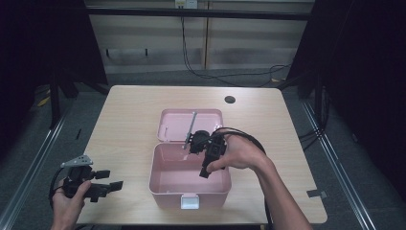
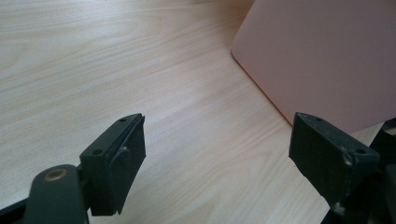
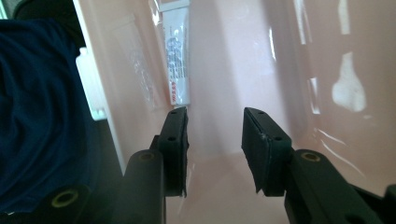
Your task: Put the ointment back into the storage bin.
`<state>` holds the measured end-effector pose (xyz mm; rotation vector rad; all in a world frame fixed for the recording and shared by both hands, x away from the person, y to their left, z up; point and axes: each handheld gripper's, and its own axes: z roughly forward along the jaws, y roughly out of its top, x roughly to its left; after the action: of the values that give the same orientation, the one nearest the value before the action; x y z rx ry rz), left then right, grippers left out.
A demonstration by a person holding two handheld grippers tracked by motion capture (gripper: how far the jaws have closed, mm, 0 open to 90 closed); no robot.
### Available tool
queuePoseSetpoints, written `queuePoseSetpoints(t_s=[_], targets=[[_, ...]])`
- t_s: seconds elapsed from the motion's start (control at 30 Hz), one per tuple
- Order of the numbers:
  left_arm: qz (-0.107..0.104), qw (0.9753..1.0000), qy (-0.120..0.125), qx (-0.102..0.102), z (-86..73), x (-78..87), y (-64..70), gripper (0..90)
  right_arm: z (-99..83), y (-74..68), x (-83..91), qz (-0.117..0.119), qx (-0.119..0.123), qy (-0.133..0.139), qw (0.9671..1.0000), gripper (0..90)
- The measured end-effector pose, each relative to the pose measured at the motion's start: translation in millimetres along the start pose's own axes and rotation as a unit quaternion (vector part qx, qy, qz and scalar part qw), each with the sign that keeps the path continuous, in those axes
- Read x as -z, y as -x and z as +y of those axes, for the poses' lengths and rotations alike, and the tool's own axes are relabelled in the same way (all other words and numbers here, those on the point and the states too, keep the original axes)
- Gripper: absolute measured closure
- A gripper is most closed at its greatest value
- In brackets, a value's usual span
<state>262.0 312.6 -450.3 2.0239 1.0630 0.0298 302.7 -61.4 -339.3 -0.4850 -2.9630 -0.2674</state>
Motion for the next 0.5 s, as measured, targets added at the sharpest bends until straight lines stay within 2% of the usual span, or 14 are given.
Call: queuePoseSetpoints(t_s=[0.17,0.23,0.5], targets=[[0.0,1.0,0.0,0.001,-0.1,0.0,0.2,18.6,-6.4,0.1,14.2,-0.009,-0.003,0.015,0.9998,61.7],[0.0,1.0,0.001,0.003,-0.1,-0.2,0.3,18.6,-12.7,1.0,21.8,-0.015,-0.011,0.019,0.9996,61.7],[0.002,1.0,0.0,0.002,0.0,-0.7,0.3,18.6,-33.3,4.4,31.8,-0.023,-0.031,0.029,0.9988,61.7]])
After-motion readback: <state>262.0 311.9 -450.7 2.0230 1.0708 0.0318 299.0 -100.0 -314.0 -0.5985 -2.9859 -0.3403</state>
